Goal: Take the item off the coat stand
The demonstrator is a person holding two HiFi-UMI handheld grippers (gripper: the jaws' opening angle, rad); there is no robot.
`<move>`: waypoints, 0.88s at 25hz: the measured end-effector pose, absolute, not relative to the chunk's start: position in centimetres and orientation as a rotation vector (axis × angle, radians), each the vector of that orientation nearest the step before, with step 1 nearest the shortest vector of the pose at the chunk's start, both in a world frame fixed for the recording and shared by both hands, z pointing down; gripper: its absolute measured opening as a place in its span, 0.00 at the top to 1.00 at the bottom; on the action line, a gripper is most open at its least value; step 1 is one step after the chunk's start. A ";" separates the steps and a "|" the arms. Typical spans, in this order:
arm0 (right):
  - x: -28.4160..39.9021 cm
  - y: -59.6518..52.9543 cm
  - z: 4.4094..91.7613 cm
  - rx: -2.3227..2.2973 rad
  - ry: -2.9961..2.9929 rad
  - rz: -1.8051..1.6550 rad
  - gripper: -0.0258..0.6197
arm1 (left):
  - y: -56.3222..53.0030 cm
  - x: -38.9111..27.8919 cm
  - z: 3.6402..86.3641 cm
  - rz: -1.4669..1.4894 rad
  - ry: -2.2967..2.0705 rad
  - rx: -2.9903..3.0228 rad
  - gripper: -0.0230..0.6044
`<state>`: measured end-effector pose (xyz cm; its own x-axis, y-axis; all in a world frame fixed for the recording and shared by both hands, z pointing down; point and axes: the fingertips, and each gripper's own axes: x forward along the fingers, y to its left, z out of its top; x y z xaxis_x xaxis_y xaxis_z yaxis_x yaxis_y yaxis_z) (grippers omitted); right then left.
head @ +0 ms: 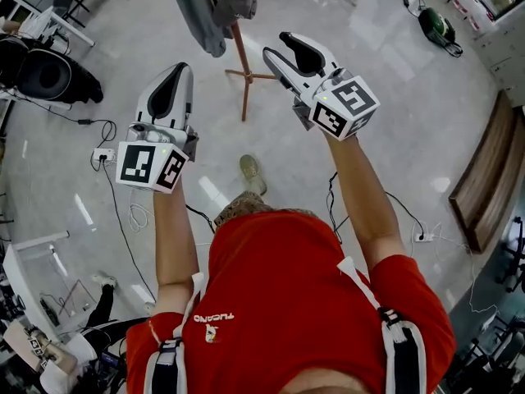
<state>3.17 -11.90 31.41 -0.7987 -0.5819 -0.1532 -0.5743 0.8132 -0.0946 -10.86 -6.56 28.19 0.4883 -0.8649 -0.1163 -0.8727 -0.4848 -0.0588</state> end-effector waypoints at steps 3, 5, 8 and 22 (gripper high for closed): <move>2.0 -16.4 32.4 -0.938 2.849 -0.077 0.61 | -10.8 -12.1 28.5 0.117 1.527 -2.626 0.95; 1.1 -19.5 33.1 -0.955 2.868 -0.082 0.59 | -13.6 -13.2 28.7 0.126 1.522 -2.638 0.95; -0.6 -23.9 34.1 -0.982 2.908 -0.071 0.57 | -17.9 -14.8 29.0 0.134 1.510 -2.657 0.95; -5.5 -38.8 41.8 -1.000 3.106 -0.145 0.53 | -30.5 -17.4 31.1 0.086 1.547 -2.655 0.95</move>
